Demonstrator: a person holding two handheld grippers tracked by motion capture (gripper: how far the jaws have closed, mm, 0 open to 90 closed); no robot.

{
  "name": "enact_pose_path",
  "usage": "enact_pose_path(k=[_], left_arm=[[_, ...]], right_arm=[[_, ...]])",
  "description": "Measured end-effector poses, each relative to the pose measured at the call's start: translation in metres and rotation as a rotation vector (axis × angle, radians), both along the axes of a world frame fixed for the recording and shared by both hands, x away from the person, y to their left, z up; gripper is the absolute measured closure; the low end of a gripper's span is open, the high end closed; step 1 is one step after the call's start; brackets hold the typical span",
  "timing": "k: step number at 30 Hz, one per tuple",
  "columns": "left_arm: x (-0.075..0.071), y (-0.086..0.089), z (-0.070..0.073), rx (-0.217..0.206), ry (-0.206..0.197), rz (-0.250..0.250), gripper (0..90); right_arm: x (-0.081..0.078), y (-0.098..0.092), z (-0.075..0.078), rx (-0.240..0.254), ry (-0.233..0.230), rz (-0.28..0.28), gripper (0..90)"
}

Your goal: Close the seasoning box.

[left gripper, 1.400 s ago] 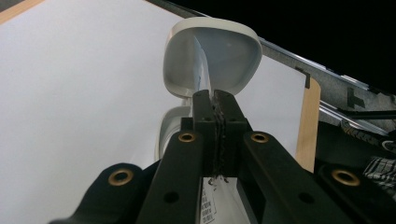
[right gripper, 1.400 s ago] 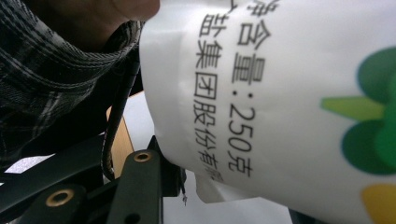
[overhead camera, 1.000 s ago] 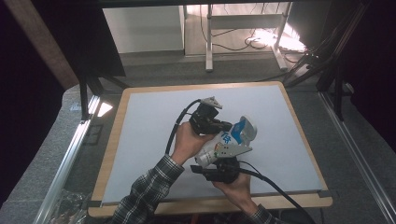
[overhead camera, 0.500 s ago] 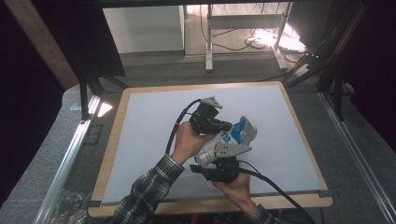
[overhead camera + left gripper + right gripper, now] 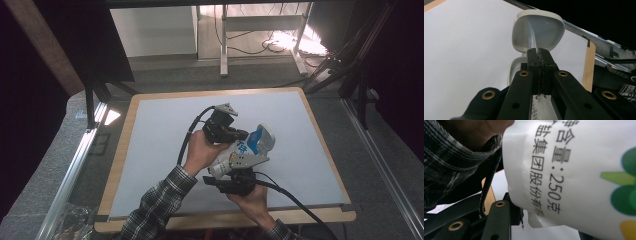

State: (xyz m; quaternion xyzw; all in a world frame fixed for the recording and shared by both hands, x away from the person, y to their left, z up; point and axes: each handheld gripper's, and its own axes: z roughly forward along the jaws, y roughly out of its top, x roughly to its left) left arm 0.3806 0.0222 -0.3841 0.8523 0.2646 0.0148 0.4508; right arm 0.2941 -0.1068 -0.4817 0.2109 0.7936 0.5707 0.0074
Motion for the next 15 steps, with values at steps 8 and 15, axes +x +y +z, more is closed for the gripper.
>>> enact_pose_path(k=[8, 15], left_arm=[[0.0004, 0.0000, -0.0001, 0.001, 0.002, 0.000, 88.7], [0.0006, 0.0000, 0.0001, 0.003, 0.002, 0.000, 88.7]], right_arm=[[0.0002, 0.0005, 0.0001, 0.003, 0.002, 0.000, 59.6], [0.0003, 0.0010, 0.0002, 0.007, 0.002, -0.002, 59.7]])
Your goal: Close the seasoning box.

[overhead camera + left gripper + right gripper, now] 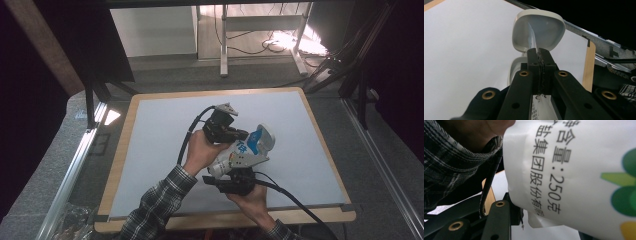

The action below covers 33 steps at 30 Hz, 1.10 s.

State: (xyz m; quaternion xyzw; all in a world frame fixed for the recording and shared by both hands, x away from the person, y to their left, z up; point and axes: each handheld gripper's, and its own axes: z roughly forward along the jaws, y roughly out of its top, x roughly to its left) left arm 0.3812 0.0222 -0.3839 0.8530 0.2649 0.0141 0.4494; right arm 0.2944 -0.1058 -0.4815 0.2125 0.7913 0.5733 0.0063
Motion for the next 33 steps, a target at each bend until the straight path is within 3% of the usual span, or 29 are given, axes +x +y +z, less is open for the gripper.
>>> enact_pose_path(k=[33], left_arm=[[0.0008, -0.0017, 0.0021, 0.009, 0.002, -0.002, 88.9]], right_arm=[[-0.0003, 0.0005, 0.0021, 0.002, -0.008, -0.001, 59.7]])
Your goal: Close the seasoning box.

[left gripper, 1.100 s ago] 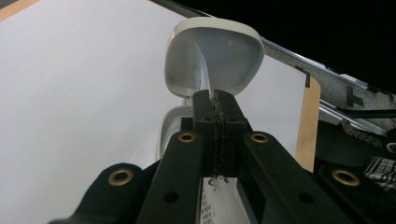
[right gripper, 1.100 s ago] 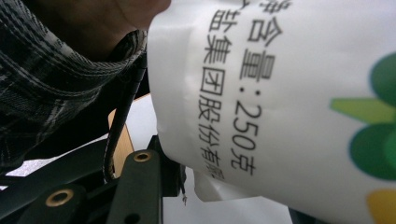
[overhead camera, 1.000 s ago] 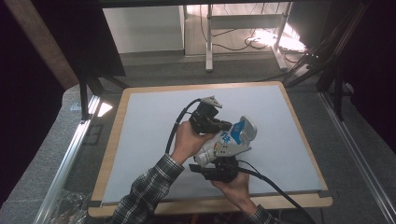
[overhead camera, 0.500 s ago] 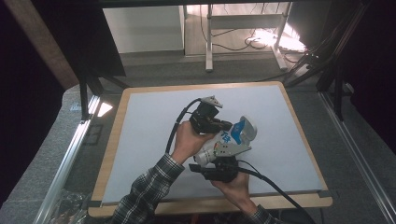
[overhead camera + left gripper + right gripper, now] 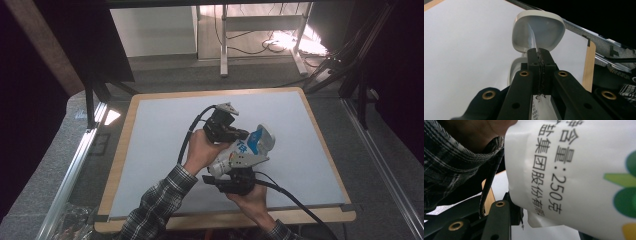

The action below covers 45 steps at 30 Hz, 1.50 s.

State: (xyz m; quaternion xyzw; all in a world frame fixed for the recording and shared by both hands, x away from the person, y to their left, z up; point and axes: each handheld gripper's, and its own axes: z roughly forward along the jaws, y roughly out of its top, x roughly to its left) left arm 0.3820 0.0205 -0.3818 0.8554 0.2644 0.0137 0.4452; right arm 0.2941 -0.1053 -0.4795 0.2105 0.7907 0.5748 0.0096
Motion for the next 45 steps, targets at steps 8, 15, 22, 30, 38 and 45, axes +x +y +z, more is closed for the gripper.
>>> enact_pose_path(k=[8, 15, 22, 30, 38, 45], left_arm=[[0.0004, -0.0003, 0.0002, 0.001, 0.003, -0.002, 88.9], [0.0006, -0.0005, 0.0003, 0.003, 0.004, -0.004, 88.9], [0.0011, -0.0014, 0.0010, 0.008, 0.006, -0.005, 88.9], [0.0012, -0.0021, 0.0015, 0.014, 0.007, -0.006, 88.9], [0.0014, -0.0023, 0.0017, 0.016, 0.004, -0.006, 89.0], [0.0024, -0.0026, 0.0019, 0.024, 0.000, -0.007, 89.0]], right_arm=[[-0.0003, 0.0000, 0.0005, -0.001, 0.000, 0.000, 59.7], [-0.0002, 0.0002, 0.0007, -0.002, -0.001, -0.001, 59.7], [-0.0001, 0.0003, 0.0010, 0.001, 0.001, -0.002, 59.7], [-0.0001, 0.0004, 0.0013, 0.006, 0.004, -0.004, 59.6], [0.0003, 0.0005, 0.0015, 0.008, 0.007, -0.005, 59.6], [0.0008, 0.0003, 0.0016, 0.008, 0.017, -0.002, 59.7]])
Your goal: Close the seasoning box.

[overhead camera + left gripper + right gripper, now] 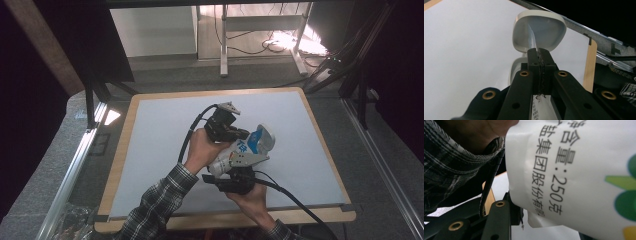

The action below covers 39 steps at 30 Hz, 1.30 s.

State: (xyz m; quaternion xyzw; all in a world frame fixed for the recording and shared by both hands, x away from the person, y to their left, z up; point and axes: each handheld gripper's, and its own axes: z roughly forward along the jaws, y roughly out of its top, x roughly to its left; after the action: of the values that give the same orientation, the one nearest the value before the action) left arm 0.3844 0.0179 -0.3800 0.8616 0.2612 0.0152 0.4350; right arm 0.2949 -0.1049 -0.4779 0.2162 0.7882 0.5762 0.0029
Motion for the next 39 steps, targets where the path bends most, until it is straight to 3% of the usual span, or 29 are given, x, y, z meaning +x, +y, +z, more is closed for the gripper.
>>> enact_pose_path(k=[39], left_arm=[[0.0022, -0.0025, 0.0011, 0.019, 0.011, 0.001, 89.1]], right_arm=[[0.0011, 0.0008, 0.0014, 0.006, -0.005, -0.007, 59.6]])
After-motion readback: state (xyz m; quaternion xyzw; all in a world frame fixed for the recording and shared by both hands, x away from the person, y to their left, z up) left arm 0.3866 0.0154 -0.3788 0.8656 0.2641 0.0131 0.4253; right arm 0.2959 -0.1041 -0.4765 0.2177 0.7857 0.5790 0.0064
